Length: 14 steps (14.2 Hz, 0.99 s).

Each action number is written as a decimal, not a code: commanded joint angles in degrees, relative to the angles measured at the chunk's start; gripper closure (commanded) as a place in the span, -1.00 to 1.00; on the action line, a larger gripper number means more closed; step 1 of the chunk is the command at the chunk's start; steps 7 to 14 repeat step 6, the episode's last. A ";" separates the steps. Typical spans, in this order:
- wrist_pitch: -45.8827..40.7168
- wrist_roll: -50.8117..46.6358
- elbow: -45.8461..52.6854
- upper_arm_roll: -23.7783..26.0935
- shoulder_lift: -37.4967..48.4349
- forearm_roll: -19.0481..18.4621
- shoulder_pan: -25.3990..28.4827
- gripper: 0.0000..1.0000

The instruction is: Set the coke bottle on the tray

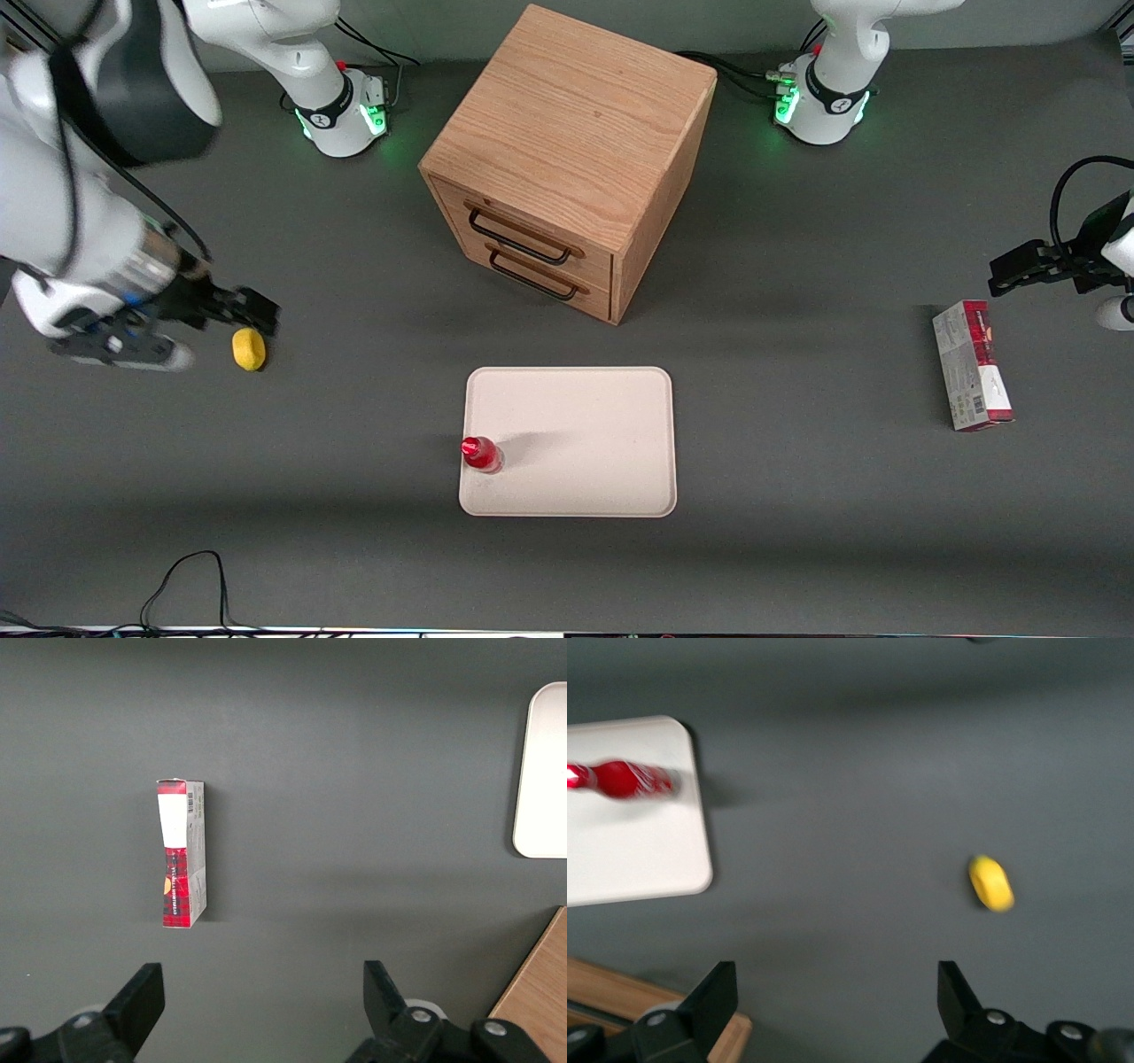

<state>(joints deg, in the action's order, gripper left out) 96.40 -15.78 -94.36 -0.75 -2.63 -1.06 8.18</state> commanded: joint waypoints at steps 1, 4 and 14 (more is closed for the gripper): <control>0.54 2.68 -11.18 -1.01 11.13 3.60 -1.31 -1.00; -0.42 2.86 -11.91 -1.80 13.79 3.60 -1.41 -1.00; -0.34 2.95 -11.90 -1.72 13.71 3.60 -1.41 -1.00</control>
